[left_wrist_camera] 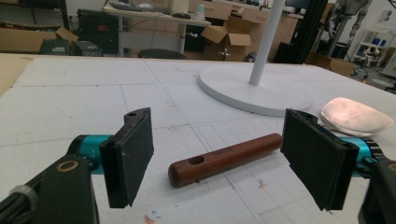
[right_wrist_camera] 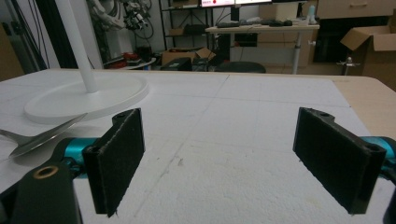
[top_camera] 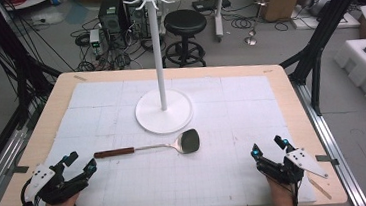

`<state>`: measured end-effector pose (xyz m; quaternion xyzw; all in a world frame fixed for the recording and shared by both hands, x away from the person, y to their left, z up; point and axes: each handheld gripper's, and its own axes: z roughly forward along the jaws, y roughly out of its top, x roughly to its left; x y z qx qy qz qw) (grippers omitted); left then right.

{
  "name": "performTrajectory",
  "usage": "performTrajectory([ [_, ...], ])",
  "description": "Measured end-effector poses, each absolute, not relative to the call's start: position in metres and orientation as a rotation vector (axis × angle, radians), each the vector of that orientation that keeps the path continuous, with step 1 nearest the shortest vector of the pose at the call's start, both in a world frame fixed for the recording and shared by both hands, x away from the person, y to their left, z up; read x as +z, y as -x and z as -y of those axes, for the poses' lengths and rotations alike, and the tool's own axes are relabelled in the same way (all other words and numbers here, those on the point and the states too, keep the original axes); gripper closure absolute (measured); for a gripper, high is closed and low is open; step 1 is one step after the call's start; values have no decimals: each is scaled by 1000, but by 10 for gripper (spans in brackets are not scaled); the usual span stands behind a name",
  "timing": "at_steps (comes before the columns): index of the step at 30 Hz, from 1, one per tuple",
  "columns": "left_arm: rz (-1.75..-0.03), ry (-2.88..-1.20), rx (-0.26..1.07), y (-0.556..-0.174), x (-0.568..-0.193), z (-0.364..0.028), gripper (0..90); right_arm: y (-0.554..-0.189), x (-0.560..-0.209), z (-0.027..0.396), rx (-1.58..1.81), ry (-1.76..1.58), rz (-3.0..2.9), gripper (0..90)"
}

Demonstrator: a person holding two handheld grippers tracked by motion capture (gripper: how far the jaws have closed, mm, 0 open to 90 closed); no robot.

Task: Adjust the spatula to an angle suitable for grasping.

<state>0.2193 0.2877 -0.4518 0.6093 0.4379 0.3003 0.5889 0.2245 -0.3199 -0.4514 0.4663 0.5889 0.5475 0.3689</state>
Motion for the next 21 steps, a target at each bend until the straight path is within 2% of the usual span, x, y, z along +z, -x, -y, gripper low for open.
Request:
performTrajectory([
  [7, -1010, -1451, 710, -220, -451, -285, 300, -225, -451, 320, 1413, -1206, -1514, 153],
  [11, -1042, -1454, 646, -224, -451, -288, 323, -225, -451, 320, 1405, -1209, -1524, 153],
  [12, -1045, -1457, 603, -226, -451, -289, 389, -225, -451, 319, 1401, -1209, -1524, 153],
  [13, -1037, -1468, 560, -227, -451, -290, 505, -225, -451, 319, 1399, -1205, -1525, 153],
  [15, -1034, -1540, 526, -227, -449, -287, 790, -225, -451, 319, 1402, -1207, -1520, 153],
  [16, -1037, -1584, 541, -227, -449, -283, 884, -225, -451, 319, 1401, -1205, -1520, 153],
  [21, -1079, -1750, 532, -236, -446, -259, 896, -226, -451, 318, 1389, -1210, -1529, 153],
])
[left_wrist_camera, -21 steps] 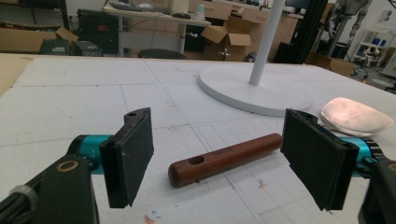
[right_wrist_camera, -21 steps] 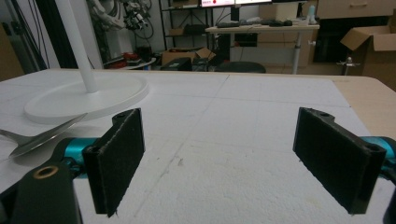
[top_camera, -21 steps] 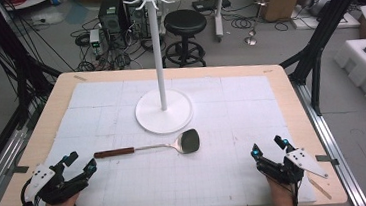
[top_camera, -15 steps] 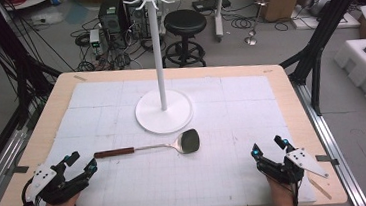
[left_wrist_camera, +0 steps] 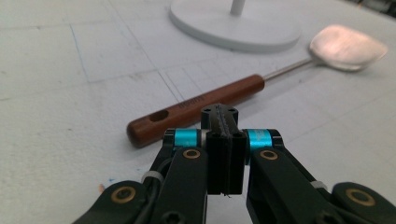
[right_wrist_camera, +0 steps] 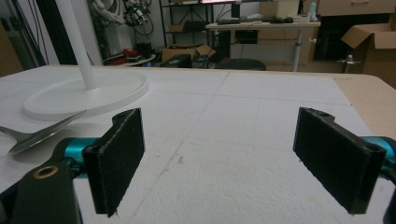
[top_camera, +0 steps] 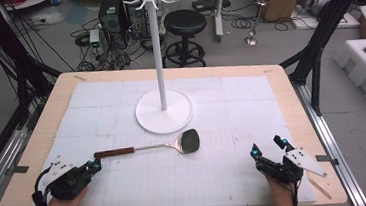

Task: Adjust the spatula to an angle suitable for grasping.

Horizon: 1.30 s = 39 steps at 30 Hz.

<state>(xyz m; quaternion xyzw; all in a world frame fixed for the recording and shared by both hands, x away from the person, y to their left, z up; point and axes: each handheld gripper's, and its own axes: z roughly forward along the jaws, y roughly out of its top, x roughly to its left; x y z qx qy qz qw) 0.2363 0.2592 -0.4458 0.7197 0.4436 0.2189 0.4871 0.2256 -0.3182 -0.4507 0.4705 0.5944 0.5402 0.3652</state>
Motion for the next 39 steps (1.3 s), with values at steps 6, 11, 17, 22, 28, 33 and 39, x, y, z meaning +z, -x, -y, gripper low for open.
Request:
performTrajectory([
  [6, -1163, -1875, 581, -254, -441, -240, 896, -226, -451, 318, 1388, -1208, -1526, 153],
  [11, -1194, -1910, 596, -265, -442, -236, 896, -226, -451, 318, 1390, -1213, -1526, 154],
  [17, -1195, -1947, 612, -270, -446, -233, 896, -226, -451, 318, 1392, -1210, -1529, 153],
  [22, -1221, -1967, 618, -284, -445, -233, 896, -226, -451, 318, 1387, -1206, -1529, 153],
  [28, -1261, -1900, 650, -298, -431, -248, 896, -226, -451, 319, 1392, -1205, -1525, 153],
  [33, -1339, -1887, 680, -312, -425, -273, 896, -226, -451, 318, 1392, -1201, -1533, 153],
  [39, -1414, -1925, 632, -316, -437, -288, 896, -225, -451, 319, 1408, -1213, -1530, 153],
])
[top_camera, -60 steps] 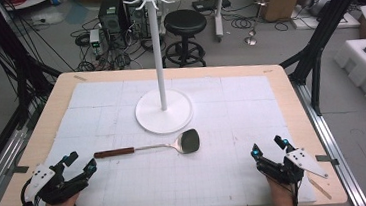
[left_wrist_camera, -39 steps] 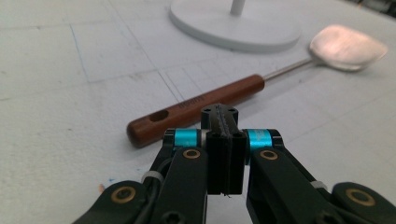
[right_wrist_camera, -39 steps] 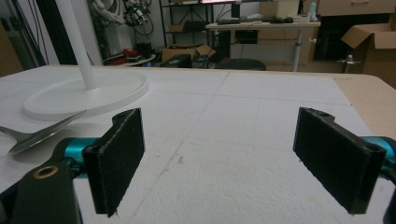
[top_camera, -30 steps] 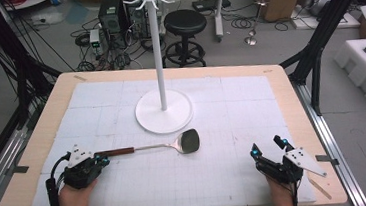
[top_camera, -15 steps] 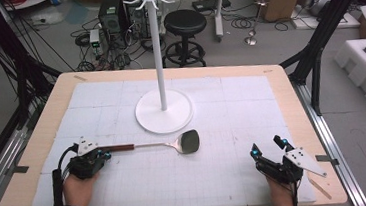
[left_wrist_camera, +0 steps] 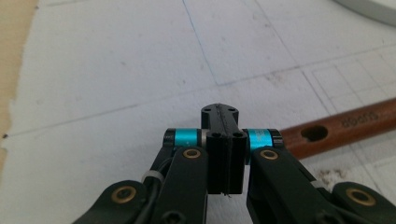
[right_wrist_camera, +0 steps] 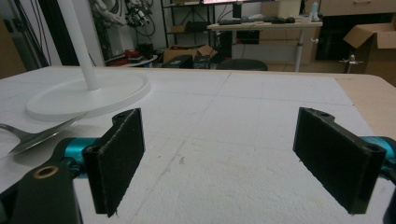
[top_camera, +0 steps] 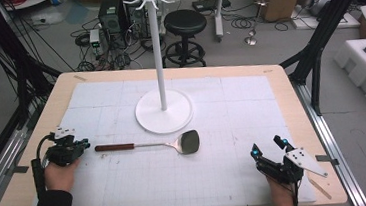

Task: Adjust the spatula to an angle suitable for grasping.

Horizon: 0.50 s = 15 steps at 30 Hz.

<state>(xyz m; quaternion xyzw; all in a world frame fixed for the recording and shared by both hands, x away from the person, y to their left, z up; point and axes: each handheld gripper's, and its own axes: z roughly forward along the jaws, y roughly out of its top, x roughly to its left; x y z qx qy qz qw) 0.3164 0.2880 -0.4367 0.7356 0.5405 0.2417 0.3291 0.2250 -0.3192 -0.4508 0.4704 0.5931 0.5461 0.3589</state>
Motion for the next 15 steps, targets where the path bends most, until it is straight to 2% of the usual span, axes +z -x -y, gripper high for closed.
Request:
performTrajectory([
  [15, -1336, -1953, 556, -313, -442, -259, 897, -226, -451, 318, 1397, -1200, -1531, 153],
])
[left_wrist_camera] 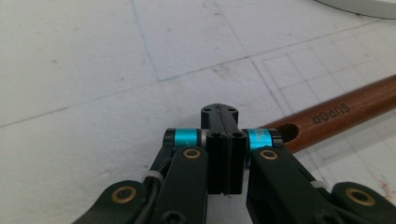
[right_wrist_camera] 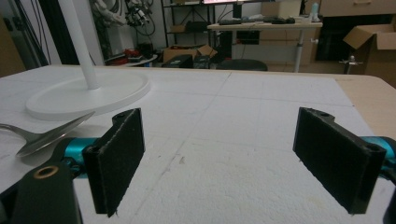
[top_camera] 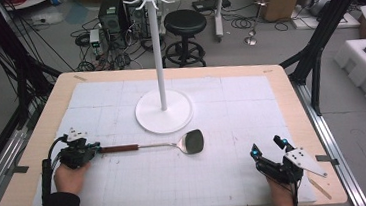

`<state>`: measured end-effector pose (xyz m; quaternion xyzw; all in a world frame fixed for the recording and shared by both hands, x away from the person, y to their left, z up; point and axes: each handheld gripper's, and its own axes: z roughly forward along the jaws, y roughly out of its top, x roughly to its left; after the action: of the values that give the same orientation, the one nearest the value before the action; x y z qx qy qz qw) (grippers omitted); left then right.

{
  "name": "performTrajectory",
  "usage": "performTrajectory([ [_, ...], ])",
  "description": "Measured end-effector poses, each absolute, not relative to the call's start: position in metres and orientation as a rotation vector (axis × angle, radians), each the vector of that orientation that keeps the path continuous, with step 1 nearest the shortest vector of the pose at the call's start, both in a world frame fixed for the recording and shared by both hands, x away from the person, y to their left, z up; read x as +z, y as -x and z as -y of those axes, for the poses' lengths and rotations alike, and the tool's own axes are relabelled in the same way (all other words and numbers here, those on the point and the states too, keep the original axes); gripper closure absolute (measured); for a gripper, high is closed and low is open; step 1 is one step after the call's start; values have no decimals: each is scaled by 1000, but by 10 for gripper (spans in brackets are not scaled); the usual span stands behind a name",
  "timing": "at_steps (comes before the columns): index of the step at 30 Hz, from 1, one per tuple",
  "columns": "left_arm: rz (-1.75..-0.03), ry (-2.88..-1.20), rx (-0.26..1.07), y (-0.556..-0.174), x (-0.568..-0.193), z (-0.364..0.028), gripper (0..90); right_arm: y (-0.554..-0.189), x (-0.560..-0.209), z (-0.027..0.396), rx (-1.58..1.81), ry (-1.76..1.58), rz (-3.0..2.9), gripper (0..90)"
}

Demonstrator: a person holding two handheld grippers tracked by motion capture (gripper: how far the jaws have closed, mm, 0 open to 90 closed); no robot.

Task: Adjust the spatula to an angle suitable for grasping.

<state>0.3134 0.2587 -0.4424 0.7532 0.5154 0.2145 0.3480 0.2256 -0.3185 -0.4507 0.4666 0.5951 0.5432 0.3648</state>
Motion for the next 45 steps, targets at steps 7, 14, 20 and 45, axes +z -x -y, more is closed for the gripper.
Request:
performTrajectory([
  [7, -1257, -1987, 540, -305, -443, -234, 896, -225, -451, 318, 1395, -1201, -1529, 154],
  [14, -1214, -1995, 536, -301, -444, -210, 897, -225, -451, 318, 1395, -1199, -1528, 153],
  [20, -1162, -2033, 528, -297, -443, -190, 896, -225, -451, 319, 1396, -1197, -1526, 153],
  [45, -1171, -2006, 539, -275, -436, -190, 897, -226, -451, 319, 1403, -1208, -1532, 154],
])
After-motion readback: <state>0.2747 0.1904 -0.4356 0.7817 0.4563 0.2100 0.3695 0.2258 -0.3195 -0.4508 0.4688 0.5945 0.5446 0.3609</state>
